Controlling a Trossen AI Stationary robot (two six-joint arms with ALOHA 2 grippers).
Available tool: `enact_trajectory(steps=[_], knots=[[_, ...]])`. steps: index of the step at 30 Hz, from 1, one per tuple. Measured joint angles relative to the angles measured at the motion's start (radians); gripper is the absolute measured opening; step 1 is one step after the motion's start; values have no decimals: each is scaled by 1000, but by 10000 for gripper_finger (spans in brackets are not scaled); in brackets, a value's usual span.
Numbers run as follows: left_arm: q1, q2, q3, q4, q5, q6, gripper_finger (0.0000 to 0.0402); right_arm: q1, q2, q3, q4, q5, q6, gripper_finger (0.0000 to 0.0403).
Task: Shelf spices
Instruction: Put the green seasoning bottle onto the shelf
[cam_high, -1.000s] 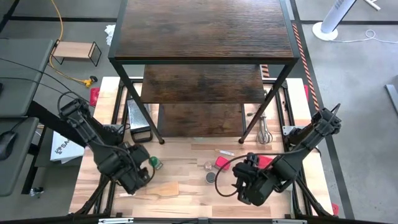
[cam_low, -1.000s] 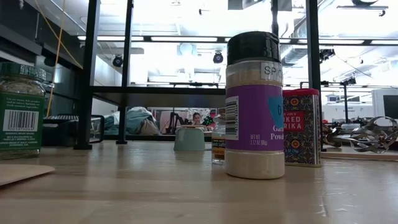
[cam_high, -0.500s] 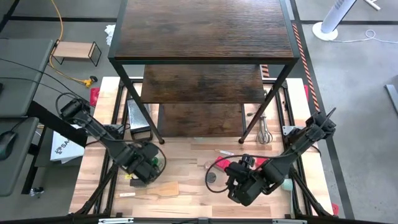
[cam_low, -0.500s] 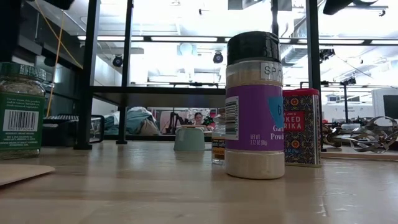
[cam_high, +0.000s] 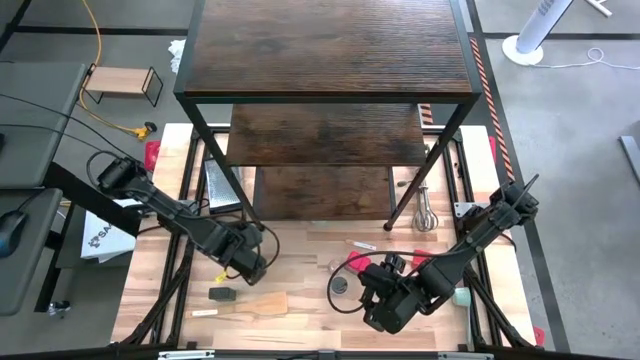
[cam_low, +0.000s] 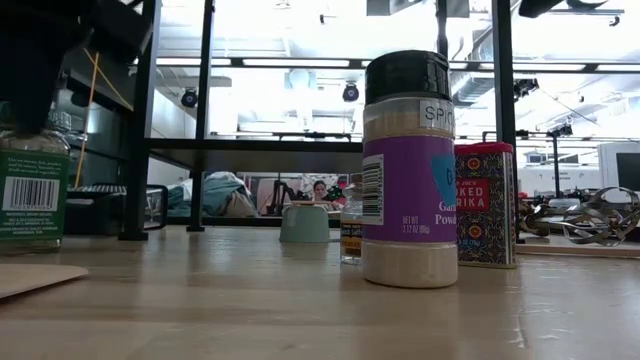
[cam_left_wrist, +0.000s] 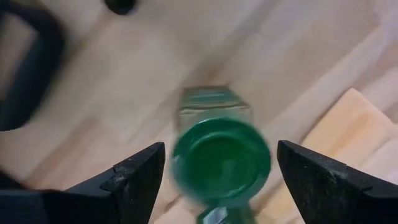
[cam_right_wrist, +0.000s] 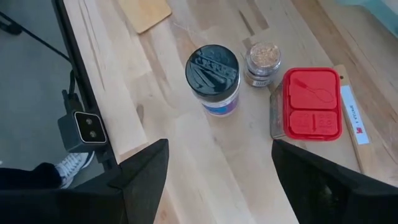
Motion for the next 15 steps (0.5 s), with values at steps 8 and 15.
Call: enact_trajectory(steps=[8, 15], knots=[[16, 0, -66, 139, 29, -16, 305, -5, 0, 0, 0, 4, 1, 282], [13, 0, -68, 162, 29, -59, 294, -4, 0, 0, 0, 4, 1, 282]])
